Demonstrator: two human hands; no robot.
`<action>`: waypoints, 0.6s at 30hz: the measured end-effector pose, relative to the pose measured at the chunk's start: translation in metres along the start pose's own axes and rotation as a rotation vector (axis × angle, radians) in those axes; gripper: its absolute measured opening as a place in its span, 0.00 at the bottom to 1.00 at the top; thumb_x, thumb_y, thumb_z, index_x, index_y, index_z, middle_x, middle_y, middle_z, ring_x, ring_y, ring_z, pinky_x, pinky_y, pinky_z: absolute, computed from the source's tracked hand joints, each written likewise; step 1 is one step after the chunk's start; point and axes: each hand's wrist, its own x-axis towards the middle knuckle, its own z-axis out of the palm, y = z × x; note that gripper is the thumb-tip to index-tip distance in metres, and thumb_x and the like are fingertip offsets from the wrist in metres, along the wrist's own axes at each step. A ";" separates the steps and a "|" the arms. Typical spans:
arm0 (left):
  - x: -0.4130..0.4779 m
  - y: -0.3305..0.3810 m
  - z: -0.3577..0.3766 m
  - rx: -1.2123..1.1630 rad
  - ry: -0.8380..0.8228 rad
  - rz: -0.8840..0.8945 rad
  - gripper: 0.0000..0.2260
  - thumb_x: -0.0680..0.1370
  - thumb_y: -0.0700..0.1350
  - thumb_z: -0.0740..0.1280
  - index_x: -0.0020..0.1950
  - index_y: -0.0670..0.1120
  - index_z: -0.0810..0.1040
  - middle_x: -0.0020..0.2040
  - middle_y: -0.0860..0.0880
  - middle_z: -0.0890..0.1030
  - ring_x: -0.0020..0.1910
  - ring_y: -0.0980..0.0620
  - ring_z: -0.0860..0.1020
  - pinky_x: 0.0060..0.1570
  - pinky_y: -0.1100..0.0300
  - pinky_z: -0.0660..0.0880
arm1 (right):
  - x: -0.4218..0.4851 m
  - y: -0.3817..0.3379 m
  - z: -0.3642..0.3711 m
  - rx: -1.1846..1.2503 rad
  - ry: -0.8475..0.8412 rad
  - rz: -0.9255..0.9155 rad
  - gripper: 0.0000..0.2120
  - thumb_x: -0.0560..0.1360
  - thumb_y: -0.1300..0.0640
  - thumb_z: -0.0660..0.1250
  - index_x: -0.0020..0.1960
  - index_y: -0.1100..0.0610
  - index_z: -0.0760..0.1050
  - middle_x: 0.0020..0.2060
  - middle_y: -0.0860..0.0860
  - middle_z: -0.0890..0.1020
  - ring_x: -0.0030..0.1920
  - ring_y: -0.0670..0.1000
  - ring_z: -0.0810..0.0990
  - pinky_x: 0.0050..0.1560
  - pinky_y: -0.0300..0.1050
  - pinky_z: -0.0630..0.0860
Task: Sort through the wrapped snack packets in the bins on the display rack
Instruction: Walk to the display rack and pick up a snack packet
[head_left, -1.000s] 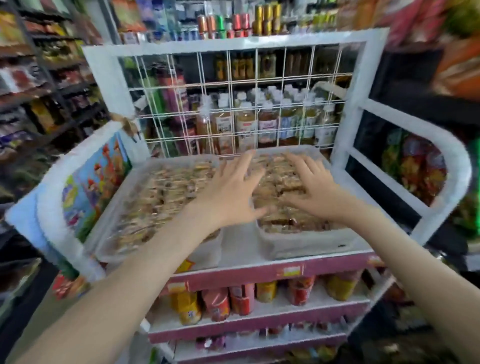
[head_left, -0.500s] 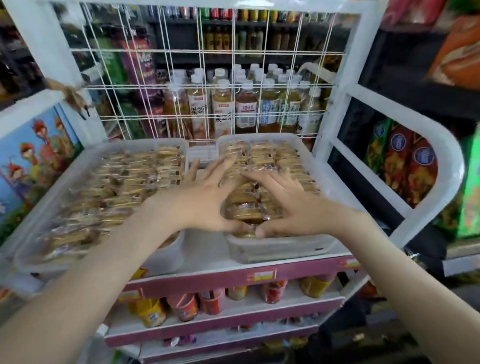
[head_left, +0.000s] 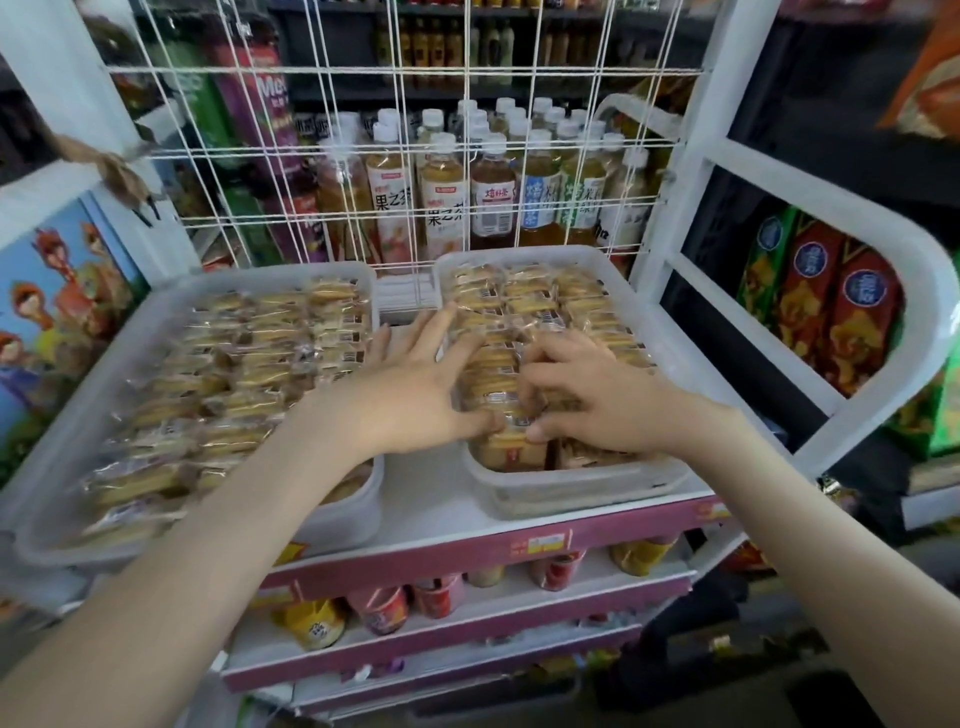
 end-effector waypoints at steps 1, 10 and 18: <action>-0.001 0.000 0.000 -0.006 0.027 0.023 0.38 0.75 0.68 0.57 0.79 0.58 0.42 0.77 0.54 0.32 0.77 0.47 0.36 0.73 0.46 0.36 | 0.000 -0.001 0.000 0.023 0.002 0.008 0.08 0.73 0.52 0.71 0.42 0.47 0.71 0.48 0.42 0.69 0.53 0.44 0.61 0.63 0.48 0.59; -0.017 0.008 -0.010 -0.153 0.245 0.178 0.21 0.77 0.62 0.61 0.61 0.50 0.78 0.65 0.50 0.73 0.65 0.51 0.69 0.65 0.54 0.67 | -0.002 -0.017 -0.001 0.097 0.077 0.173 0.09 0.73 0.57 0.71 0.40 0.51 0.71 0.46 0.48 0.74 0.52 0.46 0.67 0.52 0.38 0.60; -0.019 0.022 0.000 -0.090 0.232 0.142 0.12 0.77 0.54 0.68 0.55 0.48 0.80 0.57 0.50 0.74 0.59 0.50 0.71 0.55 0.57 0.69 | -0.012 -0.017 -0.001 0.173 0.107 0.231 0.07 0.72 0.55 0.72 0.41 0.51 0.74 0.45 0.40 0.70 0.55 0.46 0.65 0.52 0.38 0.59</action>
